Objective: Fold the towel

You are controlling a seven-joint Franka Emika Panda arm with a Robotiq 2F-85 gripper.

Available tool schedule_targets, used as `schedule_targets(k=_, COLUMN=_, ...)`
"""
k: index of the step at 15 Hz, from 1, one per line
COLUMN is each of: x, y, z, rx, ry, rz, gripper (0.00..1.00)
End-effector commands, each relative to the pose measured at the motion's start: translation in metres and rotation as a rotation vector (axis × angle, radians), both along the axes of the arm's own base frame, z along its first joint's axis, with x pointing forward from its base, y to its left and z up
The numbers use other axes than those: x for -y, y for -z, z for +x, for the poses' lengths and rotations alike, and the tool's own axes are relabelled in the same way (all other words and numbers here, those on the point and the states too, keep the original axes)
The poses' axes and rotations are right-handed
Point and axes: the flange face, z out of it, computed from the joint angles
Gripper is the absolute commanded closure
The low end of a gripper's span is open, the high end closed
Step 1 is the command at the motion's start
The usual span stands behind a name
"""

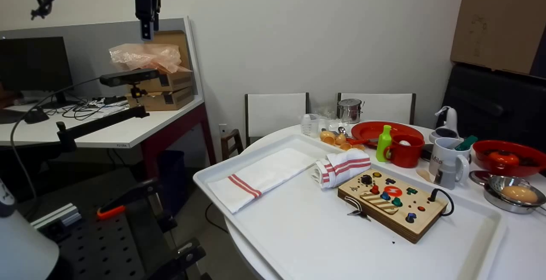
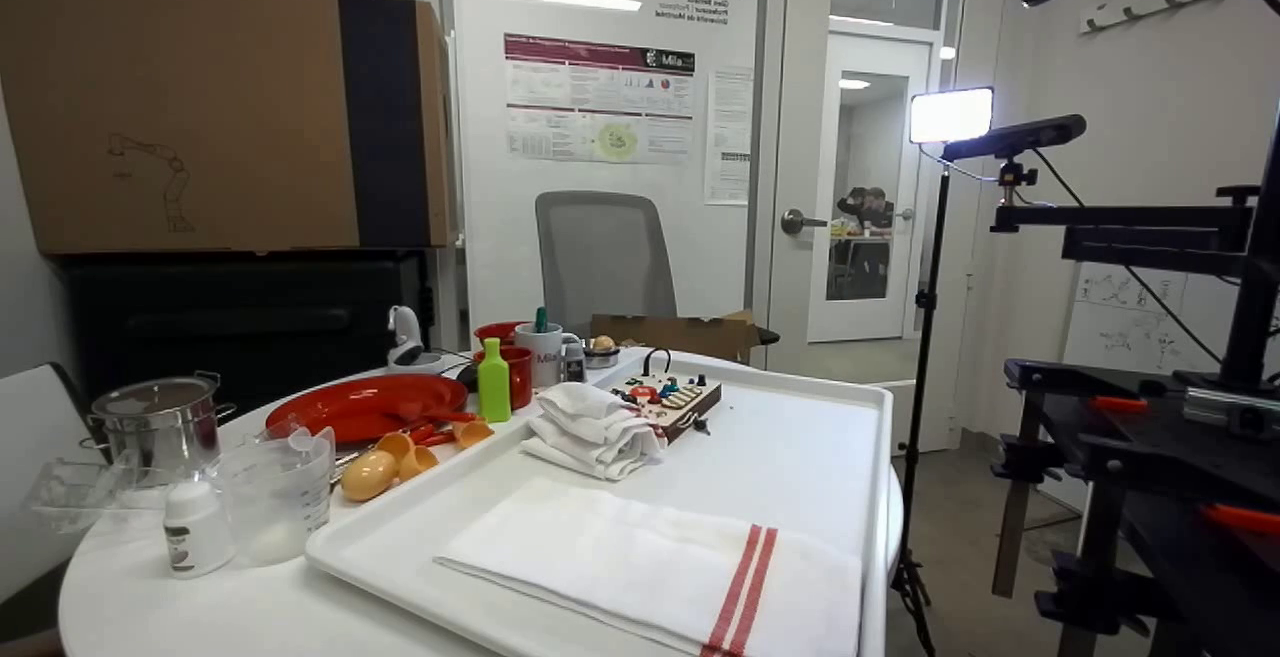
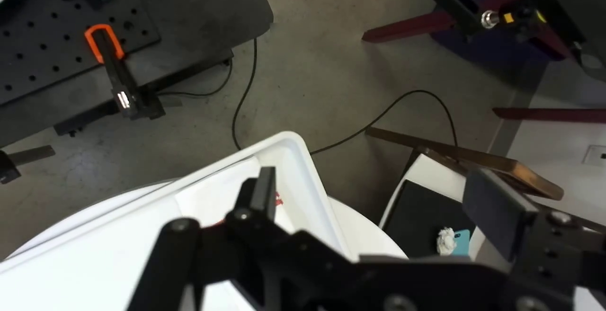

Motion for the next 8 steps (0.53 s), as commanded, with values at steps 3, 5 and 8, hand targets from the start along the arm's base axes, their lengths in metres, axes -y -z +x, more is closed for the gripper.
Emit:
schedule_targets(k=3, x=0.006, y=0.009, z=0.003, rx=0.033, ry=-0.097, rz=-0.084, gripper=0.0)
schedule_targets(k=5, x=0.01, y=0.016, z=0.014, rx=0.024, ry=-0.209, rz=-0.138, gripper=0.0)
schedule_targets(k=8, x=0.012, y=0.035, z=0.035, rx=-0.005, ry=-0.367, rz=-0.198, gripper=0.0)
